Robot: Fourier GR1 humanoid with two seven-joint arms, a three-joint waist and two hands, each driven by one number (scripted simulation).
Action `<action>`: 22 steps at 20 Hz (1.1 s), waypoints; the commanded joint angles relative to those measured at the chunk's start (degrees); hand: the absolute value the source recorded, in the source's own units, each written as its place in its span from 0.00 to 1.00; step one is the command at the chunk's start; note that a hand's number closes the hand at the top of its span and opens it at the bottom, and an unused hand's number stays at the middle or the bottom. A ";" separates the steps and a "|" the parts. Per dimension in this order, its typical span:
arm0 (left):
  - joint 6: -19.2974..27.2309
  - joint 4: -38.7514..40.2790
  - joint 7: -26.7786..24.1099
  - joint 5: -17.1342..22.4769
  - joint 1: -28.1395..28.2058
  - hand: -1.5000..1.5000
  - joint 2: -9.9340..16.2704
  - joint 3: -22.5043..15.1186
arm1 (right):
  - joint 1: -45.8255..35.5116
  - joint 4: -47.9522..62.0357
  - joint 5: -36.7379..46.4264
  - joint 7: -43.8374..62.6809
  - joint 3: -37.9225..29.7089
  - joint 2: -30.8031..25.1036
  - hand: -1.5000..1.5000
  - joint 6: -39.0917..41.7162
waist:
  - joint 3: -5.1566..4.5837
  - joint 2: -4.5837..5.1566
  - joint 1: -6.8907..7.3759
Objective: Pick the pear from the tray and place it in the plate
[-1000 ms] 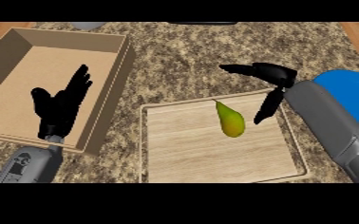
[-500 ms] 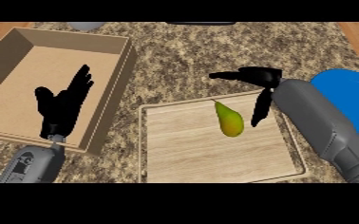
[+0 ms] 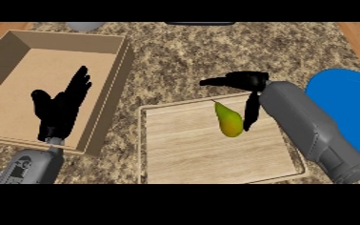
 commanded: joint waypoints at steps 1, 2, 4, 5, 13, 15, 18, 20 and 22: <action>-3.16 1.88 2.35 1.48 -3.25 0.50 1.18 3.12 | -0.93 3.27 2.05 -3.98 -0.88 1.73 0.00 3.12 | 0.01 0.08 -0.04; -1.82 0.62 0.93 0.02 -0.35 0.50 0.30 2.52 | 1.23 0.59 3.24 -1.85 0.16 3.46 0.00 1.43 | 0.01 -0.07 -0.18; -1.87 0.73 -0.37 -1.30 0.56 0.50 -0.58 2.08 | 0.89 2.67 4.70 -6.03 -0.12 2.15 0.00 1.17 | 0.02 -0.02 -0.04; -0.22 -0.79 2.52 -1.89 -1.10 0.50 -1.52 1.65 | -0.87 0.43 3.54 -0.34 -1.49 4.36 0.00 2.94 | 0.01 -0.15 -0.28; -2.79 -3.84 1.63 -0.87 3.15 0.50 -1.47 2.62 | 1.73 0.42 9.42 -9.87 4.59 3.60 1.00 2.49 | 0.03 -0.24 0.22; -1.98 2.00 -0.71 -3.04 -0.21 0.50 -2.56 2.61 | 2.09 -0.41 9.63 -11.54 5.22 3.93 1.00 1.54 | 0.00 0.02 -0.42; -2.07 0.50 1.92 -2.36 -1.17 0.50 -1.65 3.85 | 2.22 -1.62 7.80 -10.33 3.94 4.58 1.00 2.61 | 0.01 -0.11 -0.46; -1.79 -3.85 2.03 -3.24 2.58 0.50 -2.44 1.96 | 0.68 1.21 7.34 -10.81 3.12 4.81 1.00 2.50 | 0.05 0.00 0.56; -0.59 -2.31 2.87 -3.83 1.64 0.50 -3.44 2.36 | 3.59 -2.72 6.77 -9.18 3.05 3.90 1.00 2.49 | 0.01 -0.25 -0.48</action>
